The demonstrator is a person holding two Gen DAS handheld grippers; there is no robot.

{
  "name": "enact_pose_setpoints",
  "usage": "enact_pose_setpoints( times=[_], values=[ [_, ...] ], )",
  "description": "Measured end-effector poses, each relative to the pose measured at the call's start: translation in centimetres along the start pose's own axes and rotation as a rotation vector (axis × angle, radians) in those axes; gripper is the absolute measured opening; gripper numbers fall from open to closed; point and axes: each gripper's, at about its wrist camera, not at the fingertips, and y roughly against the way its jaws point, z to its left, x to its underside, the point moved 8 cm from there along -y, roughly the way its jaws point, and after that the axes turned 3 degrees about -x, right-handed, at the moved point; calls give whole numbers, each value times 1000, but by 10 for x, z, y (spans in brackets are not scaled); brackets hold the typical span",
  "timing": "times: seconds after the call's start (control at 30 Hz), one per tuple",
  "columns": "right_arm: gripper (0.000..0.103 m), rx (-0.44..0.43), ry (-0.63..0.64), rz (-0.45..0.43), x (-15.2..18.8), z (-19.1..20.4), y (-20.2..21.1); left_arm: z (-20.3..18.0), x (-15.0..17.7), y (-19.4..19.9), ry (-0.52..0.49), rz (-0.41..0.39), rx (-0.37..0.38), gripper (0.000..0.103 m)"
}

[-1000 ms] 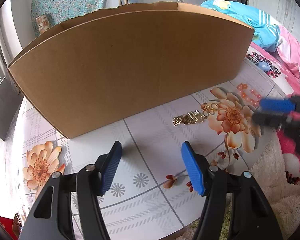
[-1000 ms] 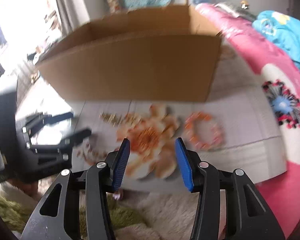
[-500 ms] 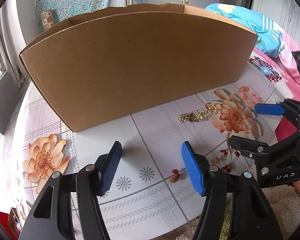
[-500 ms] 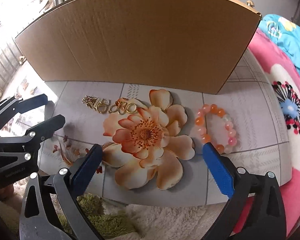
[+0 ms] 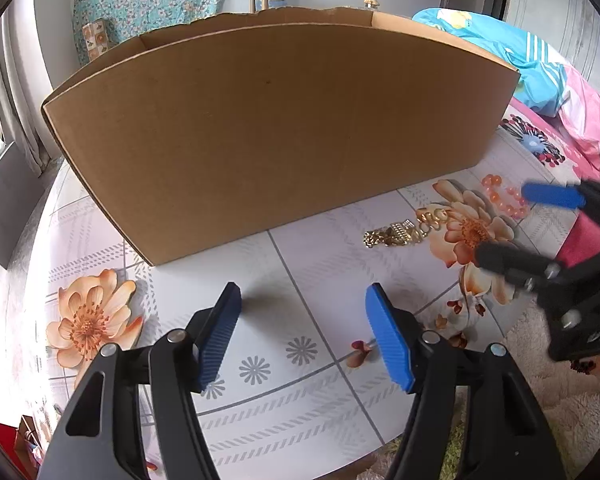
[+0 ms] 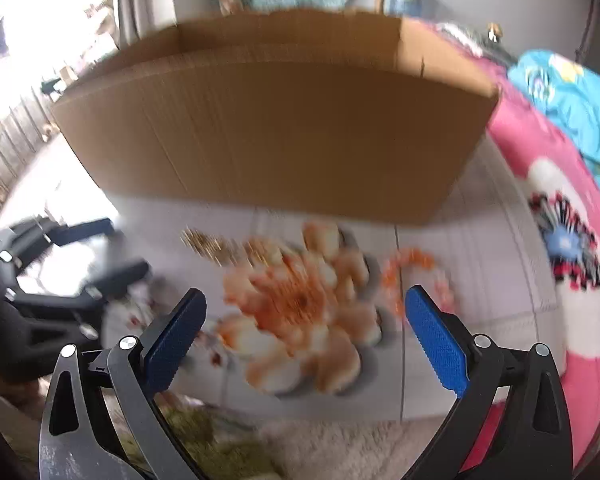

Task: Organize jewelry
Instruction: 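Lower left tool toward the gold spring earring while right tool hovers beside it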

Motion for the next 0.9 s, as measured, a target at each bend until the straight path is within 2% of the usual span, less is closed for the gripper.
enact_pose_setpoints(
  times=[0.07,0.13,0.23,0.4,0.53,0.63,0.8,0.9],
  values=[
    [88,11,18,-28,-8,3,0,1,0,0,-1,3,-3,64],
    [72,2,28,-21,-13,7,-7,2,0,0,-4,5,-9,65],
    [54,-23,27,0,-17,13,-21,3,1,0,0,6,-15,66],
    [40,-88,30,46,-15,23,-32,5,1,1,11,1,-10,66],
    [40,-63,10,64,-11,16,-24,7,2,1,11,0,-6,67],
    [35,-49,-21,74,-9,7,-21,9,3,2,17,-5,0,67],
    [35,-92,25,38,-20,28,-20,10,4,3,16,-9,-1,68],
    [34,-74,65,61,-13,37,-23,11,4,4,21,-11,1,68]
  ],
)
